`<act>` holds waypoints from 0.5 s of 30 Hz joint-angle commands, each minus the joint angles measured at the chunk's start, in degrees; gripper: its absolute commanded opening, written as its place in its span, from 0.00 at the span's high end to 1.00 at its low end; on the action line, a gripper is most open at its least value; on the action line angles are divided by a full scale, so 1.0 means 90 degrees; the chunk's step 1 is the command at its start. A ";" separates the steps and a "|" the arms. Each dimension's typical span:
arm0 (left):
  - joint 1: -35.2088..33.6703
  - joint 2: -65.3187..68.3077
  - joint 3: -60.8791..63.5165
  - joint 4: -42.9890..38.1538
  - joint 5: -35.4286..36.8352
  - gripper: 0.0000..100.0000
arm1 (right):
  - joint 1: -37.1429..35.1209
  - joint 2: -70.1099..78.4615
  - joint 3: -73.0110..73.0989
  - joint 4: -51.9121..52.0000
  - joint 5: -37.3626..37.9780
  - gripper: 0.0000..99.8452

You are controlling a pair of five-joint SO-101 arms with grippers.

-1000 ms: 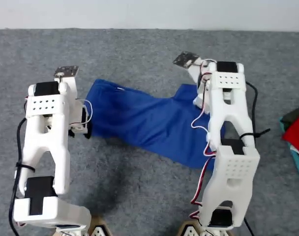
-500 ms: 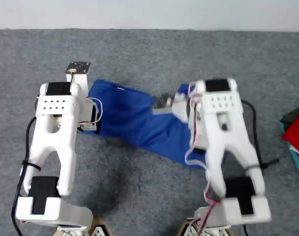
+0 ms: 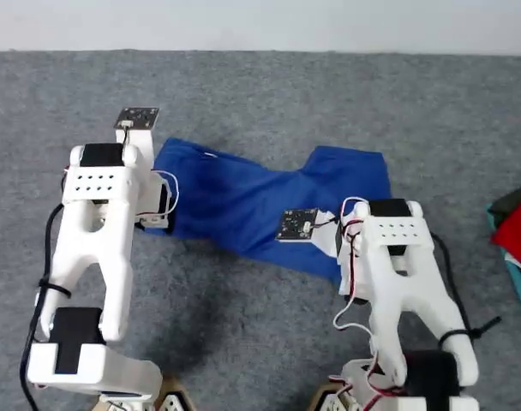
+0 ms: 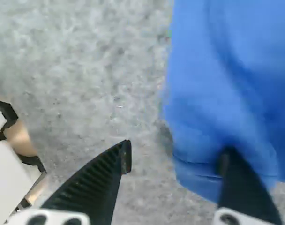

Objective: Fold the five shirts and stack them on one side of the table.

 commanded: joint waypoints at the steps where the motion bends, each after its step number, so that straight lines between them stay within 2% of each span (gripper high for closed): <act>1: 0.0068 -0.0244 0.0171 0.0010 0.0049 0.86 | 0.0103 0.0181 -0.0010 -0.0112 0.0059 0.64; 10: 0.0029 -0.0244 0.0298 -0.0274 0.0049 0.86 | 0.0112 0.0708 -0.0010 -0.0689 0.0068 0.88; 15: 0.0029 -0.0234 0.0317 -0.1026 0.0078 0.86 | 0.0112 0.0796 -0.0010 -0.0728 0.0068 0.99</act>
